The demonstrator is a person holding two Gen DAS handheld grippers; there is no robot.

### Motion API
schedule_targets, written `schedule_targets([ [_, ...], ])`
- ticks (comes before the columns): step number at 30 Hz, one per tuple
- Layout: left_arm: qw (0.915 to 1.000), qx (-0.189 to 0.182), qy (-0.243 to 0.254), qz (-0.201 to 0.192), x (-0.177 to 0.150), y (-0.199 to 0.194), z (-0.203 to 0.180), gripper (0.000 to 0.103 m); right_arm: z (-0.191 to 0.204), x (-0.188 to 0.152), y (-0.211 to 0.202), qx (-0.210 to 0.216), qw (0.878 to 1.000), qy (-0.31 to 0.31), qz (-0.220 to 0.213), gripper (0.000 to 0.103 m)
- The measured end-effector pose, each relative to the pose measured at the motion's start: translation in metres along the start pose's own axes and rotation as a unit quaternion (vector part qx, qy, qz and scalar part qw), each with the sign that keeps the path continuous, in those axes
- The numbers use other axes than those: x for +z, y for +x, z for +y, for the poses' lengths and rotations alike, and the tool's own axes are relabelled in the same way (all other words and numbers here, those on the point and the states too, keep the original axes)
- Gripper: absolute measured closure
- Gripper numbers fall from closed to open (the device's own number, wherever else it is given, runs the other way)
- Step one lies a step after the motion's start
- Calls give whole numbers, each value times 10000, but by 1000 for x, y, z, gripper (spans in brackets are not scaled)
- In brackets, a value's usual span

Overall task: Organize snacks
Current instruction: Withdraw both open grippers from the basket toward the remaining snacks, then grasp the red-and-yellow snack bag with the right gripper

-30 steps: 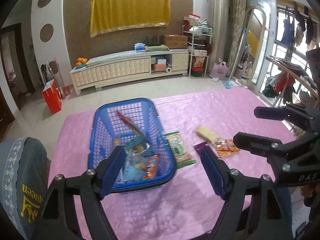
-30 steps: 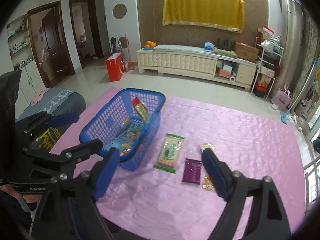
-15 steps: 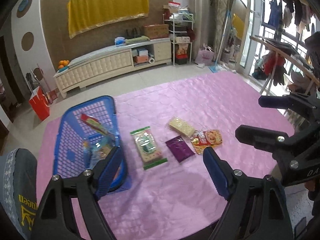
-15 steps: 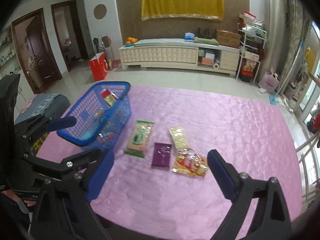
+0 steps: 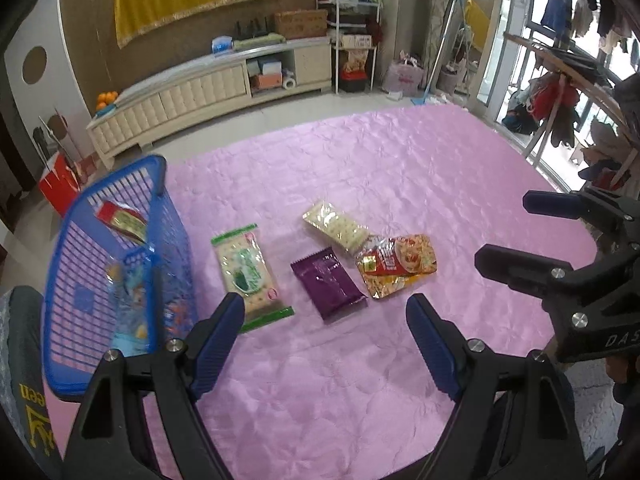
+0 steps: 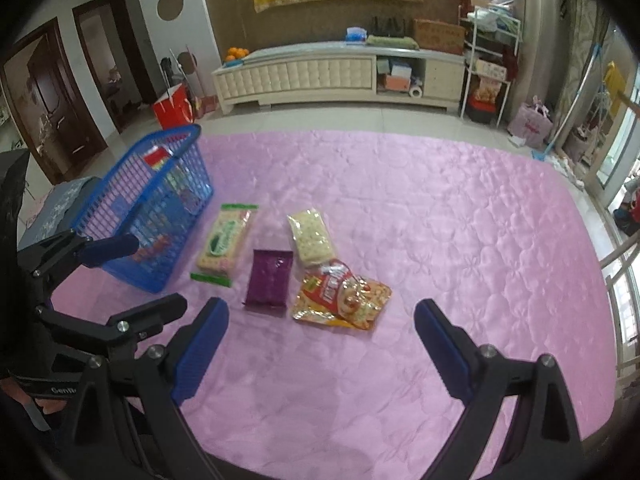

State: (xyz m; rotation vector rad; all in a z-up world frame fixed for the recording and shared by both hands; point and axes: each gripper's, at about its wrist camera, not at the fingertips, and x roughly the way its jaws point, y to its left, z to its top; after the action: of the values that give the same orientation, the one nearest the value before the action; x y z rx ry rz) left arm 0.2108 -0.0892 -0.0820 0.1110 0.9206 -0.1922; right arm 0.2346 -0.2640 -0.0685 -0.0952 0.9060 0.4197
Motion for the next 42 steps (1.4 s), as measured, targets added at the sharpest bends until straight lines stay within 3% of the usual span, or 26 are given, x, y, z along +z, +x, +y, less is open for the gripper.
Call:
schedule_targets([
  [11, 9983, -103, -269, 512, -5, 62, 6, 22, -20, 0, 59, 199, 9972, -558, 452, 7],
  [16, 9968, -85, -282, 742, -9, 87, 8, 22, -18, 2, 84, 326, 9910, -1180, 546, 7],
  [32, 9946, -262, -364, 932, -11, 121, 22, 22, -31, 4, 162, 651, 9716, -1898, 1258, 7],
  [38, 9937, -267, -495, 974, -19, 122, 32, 22, -24, -1, 153, 815, 9651, -2233, 1102, 20],
  [39, 9936, -245, -486, 988, -20, 121, 32, 22, -22, -1, 150, 845, 9641, -2267, 1094, 30],
  [42, 9937, -244, -478, 986, -22, 119, 33, 22, -13, -4, 146, 885, 9591, -2449, 1113, 44],
])
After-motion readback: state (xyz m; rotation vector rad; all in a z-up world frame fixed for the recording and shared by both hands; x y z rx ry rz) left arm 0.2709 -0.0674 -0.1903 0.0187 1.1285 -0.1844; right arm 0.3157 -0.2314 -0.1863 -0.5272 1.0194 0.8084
